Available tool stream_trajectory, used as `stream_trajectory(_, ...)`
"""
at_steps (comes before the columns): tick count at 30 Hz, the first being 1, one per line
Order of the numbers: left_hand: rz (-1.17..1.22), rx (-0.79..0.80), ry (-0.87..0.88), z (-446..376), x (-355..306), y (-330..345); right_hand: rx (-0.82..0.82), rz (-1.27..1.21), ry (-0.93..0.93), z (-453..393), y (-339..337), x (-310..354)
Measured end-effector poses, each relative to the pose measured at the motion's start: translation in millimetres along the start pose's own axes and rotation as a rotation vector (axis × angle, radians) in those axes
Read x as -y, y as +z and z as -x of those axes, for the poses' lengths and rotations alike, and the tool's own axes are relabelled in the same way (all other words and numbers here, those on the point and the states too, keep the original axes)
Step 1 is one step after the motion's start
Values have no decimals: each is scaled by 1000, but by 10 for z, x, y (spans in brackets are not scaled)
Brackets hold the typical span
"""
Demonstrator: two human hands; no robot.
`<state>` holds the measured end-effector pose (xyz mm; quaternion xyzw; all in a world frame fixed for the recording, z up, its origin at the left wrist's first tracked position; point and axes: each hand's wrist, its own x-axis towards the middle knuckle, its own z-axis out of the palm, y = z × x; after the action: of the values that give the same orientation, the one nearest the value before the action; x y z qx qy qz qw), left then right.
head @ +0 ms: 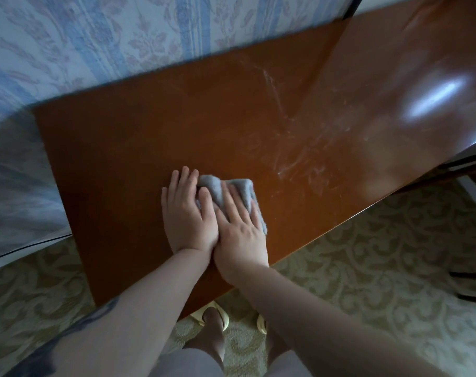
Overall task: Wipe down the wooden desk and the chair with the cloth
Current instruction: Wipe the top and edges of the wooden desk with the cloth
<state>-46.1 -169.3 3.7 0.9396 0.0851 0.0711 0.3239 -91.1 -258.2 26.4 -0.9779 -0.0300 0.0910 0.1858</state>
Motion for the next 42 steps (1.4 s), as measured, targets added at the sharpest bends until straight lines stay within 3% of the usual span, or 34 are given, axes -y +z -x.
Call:
stream_trajectory(2,-20,-5,7,-2,-6,1,133,108,-243,-198,-184,-199)
stream_trajectory(4,-29,0,5,-4,-16,6,191,168,-285,-400,-323,-470)
stream_trajectory(8,-27,-1,5,2,-15,9,-227,0,262,-66,-132,-451)
stream_trajectory(10,-28,4,2,2,-10,14,-246,-39,293,188,84,-171)
stream_trajectory(12,-27,13,6,12,-14,6,-106,-57,83,245,84,-93)
stream_trajectory(15,-81,46,38,17,-21,-13,164,111,-264,4,-269,-562)
stream_trajectory(16,-120,64,60,42,-25,-6,160,105,-227,-29,-339,-755)
stream_trajectory(18,-148,83,90,162,-106,49,-80,0,50,69,-340,-953)
stream_trajectory(20,-85,85,78,356,-267,145,-292,-37,297,262,-119,-788)
stream_trajectory(21,-40,76,62,446,-348,196,-305,-48,303,354,-1,-659)
stream_trajectory(23,29,22,-4,530,-464,264,-197,-65,121,426,51,-547)
stream_trajectory(26,30,-17,-142,468,-527,295,67,99,-257,227,-307,-1043)
stream_trajectory(27,21,-22,-157,450,-561,315,73,107,-227,191,-412,-1264)
stream_trajectory(29,-6,-20,-161,468,-672,388,-124,-29,89,277,-492,-1618)
stream_trajectory(31,-40,-18,-188,508,-804,478,-321,-78,349,417,-375,-1567)
stream_trajectory(32,-59,-21,-208,528,-847,515,-331,-76,359,479,-276,-1425)
stream_trajectory(36,-80,-76,-248,524,-884,566,-48,-4,-177,395,-281,-1163)
stream_trajectory(38,-123,-77,-235,518,-887,588,8,65,-279,219,-429,-1483)
stream_trajectory(42,-213,-52,-246,504,-921,629,-275,-28,198,353,-475,-1879)
